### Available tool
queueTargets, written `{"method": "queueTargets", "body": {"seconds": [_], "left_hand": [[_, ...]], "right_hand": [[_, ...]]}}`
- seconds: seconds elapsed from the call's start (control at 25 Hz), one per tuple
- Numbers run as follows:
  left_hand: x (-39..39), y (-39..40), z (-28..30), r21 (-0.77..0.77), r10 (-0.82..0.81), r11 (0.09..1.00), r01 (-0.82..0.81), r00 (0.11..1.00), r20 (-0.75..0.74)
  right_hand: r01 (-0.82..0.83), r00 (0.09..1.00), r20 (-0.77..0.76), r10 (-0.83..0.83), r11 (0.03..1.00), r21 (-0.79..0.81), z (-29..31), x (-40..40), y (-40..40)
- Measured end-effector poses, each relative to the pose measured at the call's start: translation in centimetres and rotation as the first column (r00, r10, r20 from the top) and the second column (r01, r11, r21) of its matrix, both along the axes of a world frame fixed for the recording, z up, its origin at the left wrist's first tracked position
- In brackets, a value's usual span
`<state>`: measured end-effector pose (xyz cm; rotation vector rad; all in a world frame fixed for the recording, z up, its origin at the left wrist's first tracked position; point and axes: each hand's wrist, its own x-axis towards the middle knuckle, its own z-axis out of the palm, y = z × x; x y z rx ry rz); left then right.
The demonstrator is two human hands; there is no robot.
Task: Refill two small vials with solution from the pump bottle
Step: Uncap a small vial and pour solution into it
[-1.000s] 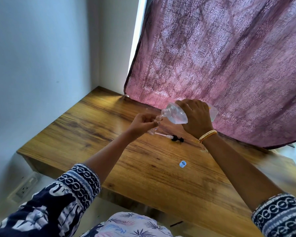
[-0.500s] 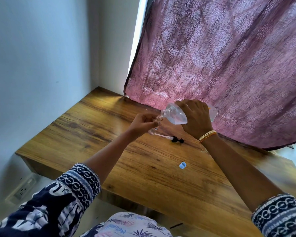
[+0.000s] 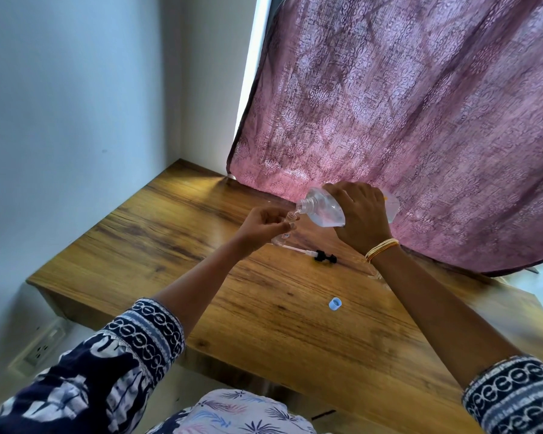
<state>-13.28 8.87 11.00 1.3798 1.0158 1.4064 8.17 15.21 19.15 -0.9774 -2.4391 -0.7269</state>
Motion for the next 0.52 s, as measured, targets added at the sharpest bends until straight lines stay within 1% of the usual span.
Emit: {"method": "queueTargets", "body": {"seconds": [0.28,0.52], "left_hand": [[0.10,-0.07,0.26,-0.025,0.004,1.000,-0.003,1.000,0.009],[0.14,-0.38,0.60,-0.035,0.027,0.999,-0.028,0.999,-0.021]], "right_hand": [[0.019,1.000,0.004,-0.019,1.000,-0.022,0.00,0.05,0.11],[0.016,0.999,-0.040,-0.021,0.993,-0.114,-0.87,-0.13,-0.14]]}}
